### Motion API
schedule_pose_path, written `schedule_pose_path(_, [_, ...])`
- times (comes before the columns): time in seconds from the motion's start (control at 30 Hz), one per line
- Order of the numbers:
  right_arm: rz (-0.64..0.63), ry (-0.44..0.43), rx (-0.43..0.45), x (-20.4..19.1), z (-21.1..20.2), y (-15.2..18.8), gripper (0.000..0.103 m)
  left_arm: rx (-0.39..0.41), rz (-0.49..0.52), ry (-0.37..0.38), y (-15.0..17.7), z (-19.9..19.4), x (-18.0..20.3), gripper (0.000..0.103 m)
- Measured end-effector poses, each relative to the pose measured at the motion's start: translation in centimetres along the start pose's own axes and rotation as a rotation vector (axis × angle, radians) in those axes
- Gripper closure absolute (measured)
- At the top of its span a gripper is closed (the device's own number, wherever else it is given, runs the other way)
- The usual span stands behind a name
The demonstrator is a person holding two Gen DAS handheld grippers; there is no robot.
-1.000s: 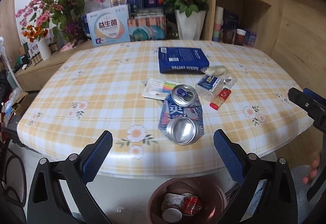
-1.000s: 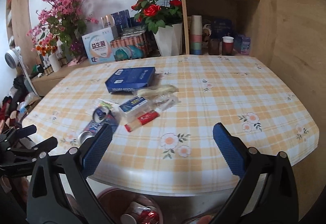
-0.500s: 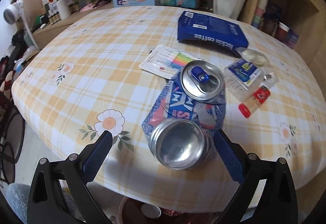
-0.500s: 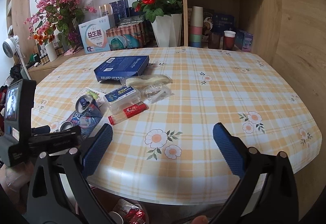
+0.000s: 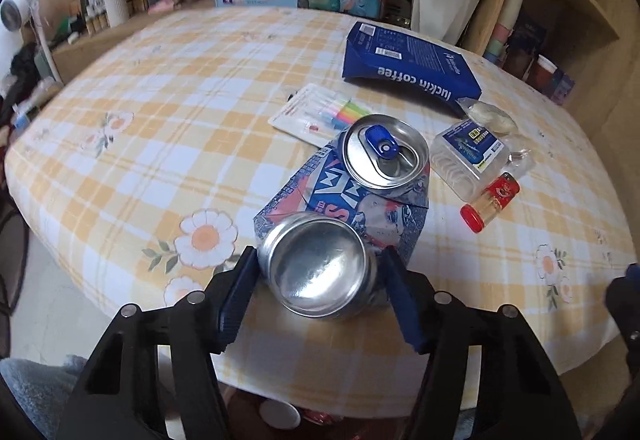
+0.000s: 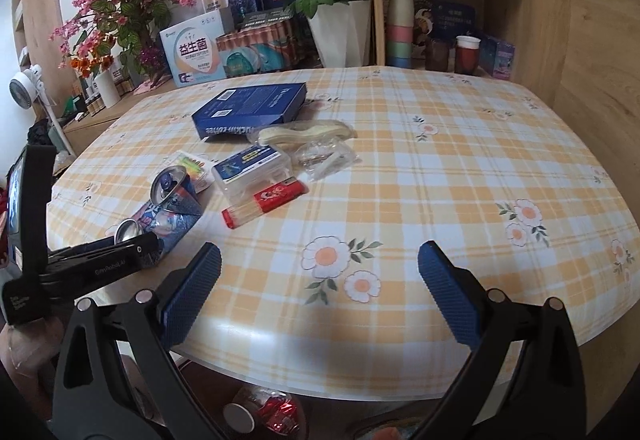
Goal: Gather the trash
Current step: 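Move the left tool to the crushed blue can and grasp it, then lift the blue can with the left tool while the right tool grasps the red lighter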
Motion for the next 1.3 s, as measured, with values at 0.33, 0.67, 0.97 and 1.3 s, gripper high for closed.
schedule_pose_path(0.33, [-0.026, -0.071, -0.095, -3.6, 5.0, -1.1, 0.006, 0.066, -0.145, 0.021, -0.6, -2.8, -6.4, 0.044])
schedule_pose_path(0.67, [-0.093, 0.0, -0.241, -6.6, 12.1, -2.1, 0.024, 0.115, -0.204, 0.059, -2.6, -4.0, -9.4, 0.046])
schedule_pose_path(0.97, [-0.108, 0.028, -0.266, -4.9, 11.4, -1.3, 0.061, 0.077, -0.202, 0.109, -1.7, -2.6, -10.3, 0.046])
schedule_pose_path(1.3, [-0.046, 0.063, -0.28, -2.0, 10.1, -1.0, 0.064, 0.047, -0.111, 0.084, -1.3, -0.9, -11.5, 0.046])
Point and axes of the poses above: each gripper's, at about its wrist camera, not at the fingertips, and z roughly the way its jaws point, x to its right, y to its underside, the point moved 4 cm from there along z, roughly the way its jaws point, and after that the axes turned 5 degrees about x, right-handed, at the moved point
